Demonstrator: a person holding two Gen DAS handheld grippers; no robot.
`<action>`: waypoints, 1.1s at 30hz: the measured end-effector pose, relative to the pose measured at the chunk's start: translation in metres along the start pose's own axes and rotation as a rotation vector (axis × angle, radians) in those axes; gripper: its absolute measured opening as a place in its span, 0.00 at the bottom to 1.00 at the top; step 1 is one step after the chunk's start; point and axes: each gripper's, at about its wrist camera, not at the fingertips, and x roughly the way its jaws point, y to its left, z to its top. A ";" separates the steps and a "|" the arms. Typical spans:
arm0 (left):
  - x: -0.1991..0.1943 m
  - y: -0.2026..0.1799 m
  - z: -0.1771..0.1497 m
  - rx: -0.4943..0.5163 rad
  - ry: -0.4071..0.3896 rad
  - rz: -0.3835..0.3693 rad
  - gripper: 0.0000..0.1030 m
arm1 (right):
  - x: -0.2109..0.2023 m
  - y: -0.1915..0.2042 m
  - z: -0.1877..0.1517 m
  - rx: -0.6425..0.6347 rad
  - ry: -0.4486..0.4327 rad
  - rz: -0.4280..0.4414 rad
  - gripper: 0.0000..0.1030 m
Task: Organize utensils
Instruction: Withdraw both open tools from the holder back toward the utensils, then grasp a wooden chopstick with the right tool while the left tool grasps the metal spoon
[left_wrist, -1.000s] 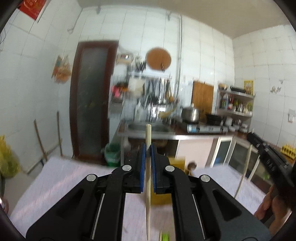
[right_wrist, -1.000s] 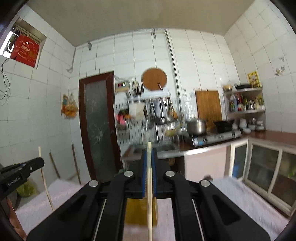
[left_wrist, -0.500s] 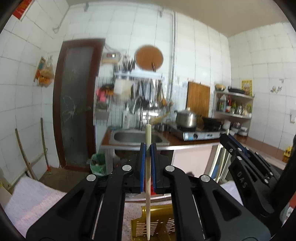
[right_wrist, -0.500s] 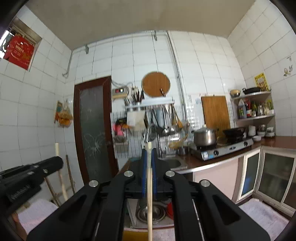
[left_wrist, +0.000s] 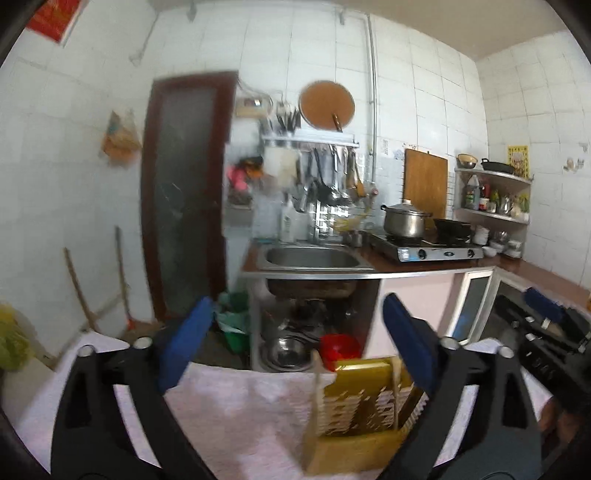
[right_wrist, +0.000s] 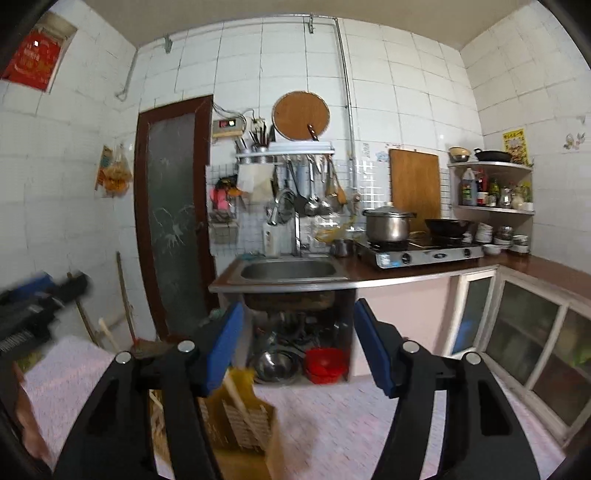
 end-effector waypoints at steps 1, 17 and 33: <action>-0.013 0.003 -0.001 0.015 0.009 0.008 0.95 | -0.010 -0.003 -0.003 0.000 0.017 -0.004 0.60; -0.096 0.047 -0.154 -0.002 0.405 0.061 0.95 | -0.091 0.024 -0.176 -0.008 0.467 0.066 0.60; -0.082 0.051 -0.221 -0.011 0.579 0.037 0.95 | -0.074 0.050 -0.233 -0.026 0.665 0.071 0.50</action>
